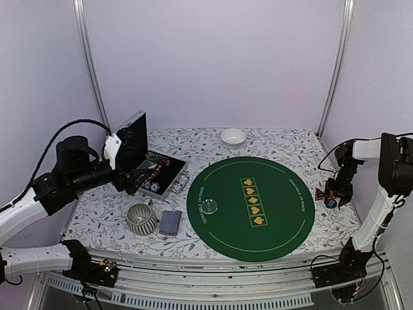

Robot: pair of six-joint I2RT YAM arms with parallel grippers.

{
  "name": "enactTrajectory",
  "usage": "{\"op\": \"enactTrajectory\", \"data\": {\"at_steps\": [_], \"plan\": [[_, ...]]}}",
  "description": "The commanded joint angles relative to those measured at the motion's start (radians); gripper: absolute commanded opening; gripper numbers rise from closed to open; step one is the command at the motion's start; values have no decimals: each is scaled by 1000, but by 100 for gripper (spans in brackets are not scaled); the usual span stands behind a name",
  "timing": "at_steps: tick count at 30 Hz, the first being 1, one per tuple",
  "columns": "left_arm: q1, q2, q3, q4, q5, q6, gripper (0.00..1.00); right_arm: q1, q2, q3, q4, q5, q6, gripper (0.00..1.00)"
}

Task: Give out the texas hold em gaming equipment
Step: Pick up the small blind button from the corner of the board.

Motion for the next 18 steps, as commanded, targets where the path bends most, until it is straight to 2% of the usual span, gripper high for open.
{"op": "enactTrajectory", "data": {"at_steps": [1,10,18], "plan": [[6,-10,-13,20,0,8,98,-3,36,-10,32,-16,-10,61],[7,-8,-12,20,2,7,98,16,23,-30,28,-8,5,52],[7,-8,-11,21,2,7,98,28,22,-27,36,-40,2,37]]}}
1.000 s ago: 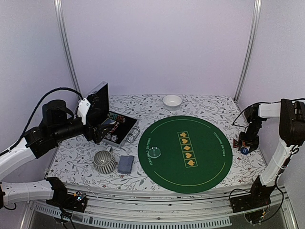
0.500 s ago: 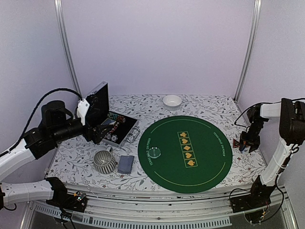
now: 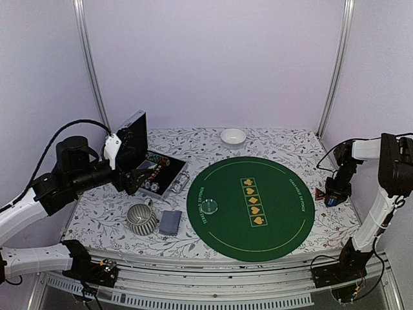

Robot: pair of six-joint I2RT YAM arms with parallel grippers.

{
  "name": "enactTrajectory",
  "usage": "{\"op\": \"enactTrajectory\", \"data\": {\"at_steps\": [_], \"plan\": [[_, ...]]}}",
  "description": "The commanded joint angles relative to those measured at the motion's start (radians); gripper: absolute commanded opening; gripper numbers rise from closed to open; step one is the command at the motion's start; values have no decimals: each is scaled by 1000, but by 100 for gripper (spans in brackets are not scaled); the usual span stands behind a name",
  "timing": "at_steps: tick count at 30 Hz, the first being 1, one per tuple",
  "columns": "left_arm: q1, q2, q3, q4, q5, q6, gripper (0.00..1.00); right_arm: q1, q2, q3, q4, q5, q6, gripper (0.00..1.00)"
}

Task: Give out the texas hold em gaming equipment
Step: Pick up the small blind button from the corner of the board, then place the small blind button on the poker table mat.

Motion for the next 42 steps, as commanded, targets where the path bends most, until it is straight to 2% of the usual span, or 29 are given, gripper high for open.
{"op": "enactTrajectory", "data": {"at_steps": [1,9,18,24,28,31,34,39,42], "plan": [[7,-6,-8,21,3,8,98,12,21,-25,23,-12,0,35],[7,-9,-8,21,7,8,98,15,-31,-15,1,-6,6,24],[7,-12,-8,20,8,7,98,42,-81,32,-43,-23,14,4],[6,-12,-8,20,10,7,98,87,-114,90,-123,10,31,3],[7,-10,-11,23,9,8,98,182,-130,160,-197,41,52,3],[7,1,-12,26,14,8,98,293,-144,207,-195,-65,44,2],[7,12,-11,26,27,6,98,396,-180,195,-91,-252,26,2],[6,17,-17,38,43,8,98,529,-222,34,72,-459,76,2],[7,20,-22,45,48,10,98,643,-196,-53,109,-559,94,2]]}}
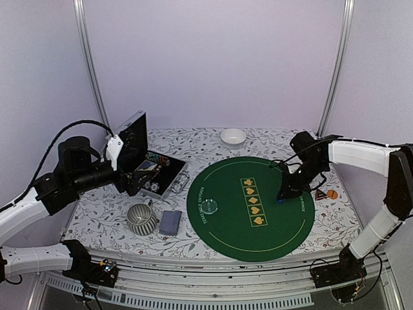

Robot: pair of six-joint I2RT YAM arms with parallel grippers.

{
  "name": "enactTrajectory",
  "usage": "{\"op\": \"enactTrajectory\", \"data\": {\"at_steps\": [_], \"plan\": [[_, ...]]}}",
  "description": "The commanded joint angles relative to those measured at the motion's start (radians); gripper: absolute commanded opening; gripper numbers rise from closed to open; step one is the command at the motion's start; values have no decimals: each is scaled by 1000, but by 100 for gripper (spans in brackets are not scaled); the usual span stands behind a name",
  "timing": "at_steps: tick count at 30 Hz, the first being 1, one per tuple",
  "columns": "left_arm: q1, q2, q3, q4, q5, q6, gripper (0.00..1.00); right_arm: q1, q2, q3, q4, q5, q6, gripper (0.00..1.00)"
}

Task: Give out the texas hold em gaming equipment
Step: Place the small blind button on the poker table mat.

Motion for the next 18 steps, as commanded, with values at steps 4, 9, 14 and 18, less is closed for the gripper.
{"op": "enactTrajectory", "data": {"at_steps": [4,9,14,18], "plan": [[6,17,-16,42,24,10,98,268,68,-135,101,-276,35,2],[6,28,-24,59,27,12,98,327,121,-152,127,-302,64,2],[7,47,-15,45,32,14,98,347,177,-172,130,-320,71,3],[7,34,-21,50,13,21,98,374,174,-181,115,-347,74,3]]}}
